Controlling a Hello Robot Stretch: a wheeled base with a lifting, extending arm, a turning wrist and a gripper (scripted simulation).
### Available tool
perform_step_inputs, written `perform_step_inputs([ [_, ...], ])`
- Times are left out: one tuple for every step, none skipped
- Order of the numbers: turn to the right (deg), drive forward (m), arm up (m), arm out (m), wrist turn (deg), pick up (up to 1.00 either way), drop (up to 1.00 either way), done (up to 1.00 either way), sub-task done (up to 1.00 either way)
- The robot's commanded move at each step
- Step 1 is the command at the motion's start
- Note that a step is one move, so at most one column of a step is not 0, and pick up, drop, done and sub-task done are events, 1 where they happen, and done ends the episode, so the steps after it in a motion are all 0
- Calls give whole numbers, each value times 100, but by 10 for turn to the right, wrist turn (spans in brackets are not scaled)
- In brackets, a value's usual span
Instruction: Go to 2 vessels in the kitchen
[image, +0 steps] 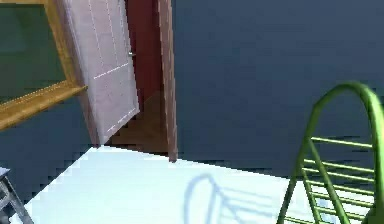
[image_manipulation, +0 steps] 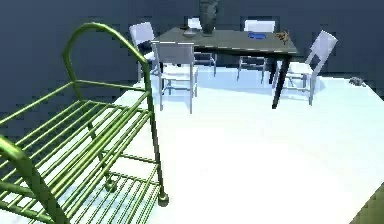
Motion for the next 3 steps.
perform_step_inputs([
  [-450, 0, 0, 0, 0, 0, 0, 0, 0],
  [-300, 0, 0, 0, 0, 0, 0, 0, 0],
  [0, 30, 0, 0, 0, 0, 0, 0, 0],
])
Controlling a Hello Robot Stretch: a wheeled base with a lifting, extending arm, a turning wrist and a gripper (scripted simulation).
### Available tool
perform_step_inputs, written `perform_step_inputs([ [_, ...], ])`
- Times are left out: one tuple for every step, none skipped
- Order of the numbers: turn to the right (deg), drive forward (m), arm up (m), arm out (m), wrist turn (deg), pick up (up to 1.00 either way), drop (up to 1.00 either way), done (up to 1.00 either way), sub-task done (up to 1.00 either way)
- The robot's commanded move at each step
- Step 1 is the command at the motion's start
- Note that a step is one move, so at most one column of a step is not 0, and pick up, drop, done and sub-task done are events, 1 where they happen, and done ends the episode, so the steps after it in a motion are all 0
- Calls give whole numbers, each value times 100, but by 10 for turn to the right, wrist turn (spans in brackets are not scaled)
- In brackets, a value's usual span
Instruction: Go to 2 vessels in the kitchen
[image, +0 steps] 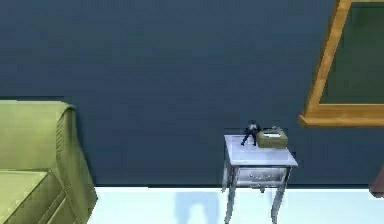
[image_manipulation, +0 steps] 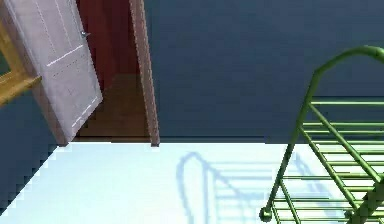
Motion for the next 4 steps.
perform_step_inputs([
  [450, 0, 0, 0, 0, 0, 0, 0, 0],
  [270, 0, 0, 0, 0, 0, 0, 0, 0],
  [0, 100, 0, 0, 0, 0, 0, 0, 0],
  [0, 40, 0, 0, 0, 0, 0, 0, 0],
])
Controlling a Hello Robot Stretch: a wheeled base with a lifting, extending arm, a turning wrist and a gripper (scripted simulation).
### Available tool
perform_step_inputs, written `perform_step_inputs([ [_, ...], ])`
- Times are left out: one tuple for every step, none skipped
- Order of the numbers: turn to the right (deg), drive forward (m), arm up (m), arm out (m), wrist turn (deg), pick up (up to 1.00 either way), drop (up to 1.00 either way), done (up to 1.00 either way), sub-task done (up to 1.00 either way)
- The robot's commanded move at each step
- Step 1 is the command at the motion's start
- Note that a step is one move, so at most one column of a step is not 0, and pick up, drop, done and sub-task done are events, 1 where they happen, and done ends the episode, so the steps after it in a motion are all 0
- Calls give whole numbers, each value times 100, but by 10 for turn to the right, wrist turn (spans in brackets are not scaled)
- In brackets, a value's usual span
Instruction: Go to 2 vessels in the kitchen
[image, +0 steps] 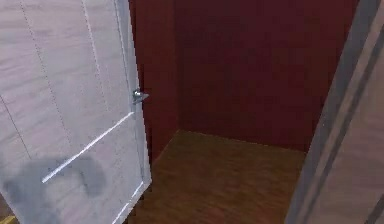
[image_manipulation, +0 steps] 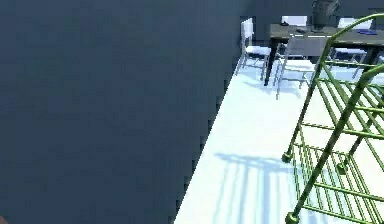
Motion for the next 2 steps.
perform_step_inputs([
  [-150, 0, 0, 0, 0, 0, 0, 0, 0],
  [0, 55, 0, 0, 0, 0, 0, 0, 0],
])
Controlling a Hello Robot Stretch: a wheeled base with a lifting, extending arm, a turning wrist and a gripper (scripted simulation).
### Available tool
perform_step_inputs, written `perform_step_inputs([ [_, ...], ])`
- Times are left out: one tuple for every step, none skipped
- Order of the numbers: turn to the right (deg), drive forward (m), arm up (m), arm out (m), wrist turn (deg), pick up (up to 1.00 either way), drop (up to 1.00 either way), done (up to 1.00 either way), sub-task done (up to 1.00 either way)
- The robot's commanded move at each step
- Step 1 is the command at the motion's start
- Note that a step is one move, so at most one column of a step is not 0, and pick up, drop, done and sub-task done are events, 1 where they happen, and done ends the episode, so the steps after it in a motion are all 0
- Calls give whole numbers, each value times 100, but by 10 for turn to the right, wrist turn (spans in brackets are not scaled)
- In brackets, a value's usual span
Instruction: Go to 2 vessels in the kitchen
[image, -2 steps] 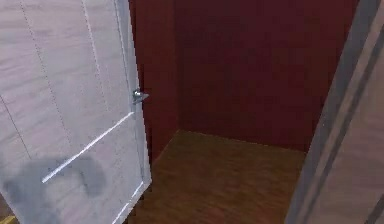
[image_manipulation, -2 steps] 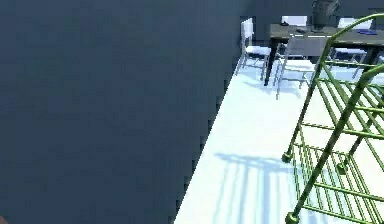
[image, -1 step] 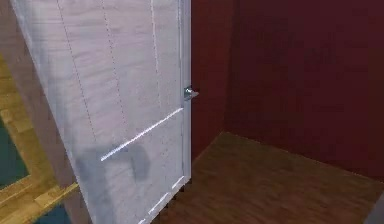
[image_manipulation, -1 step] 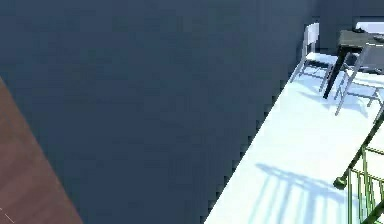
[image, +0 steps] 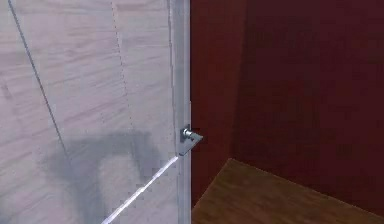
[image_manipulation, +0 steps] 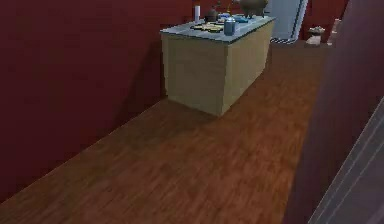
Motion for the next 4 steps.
perform_step_inputs([
  [300, 0, 0, 0, 0, 0, 0, 0, 0],
  [0, 30, 0, 0, 0, 0, 0, 0, 0],
  [450, 0, 0, 0, 0, 0, 0, 0, 0],
  [450, 0, 0, 0, 0, 0, 0, 0, 0],
])
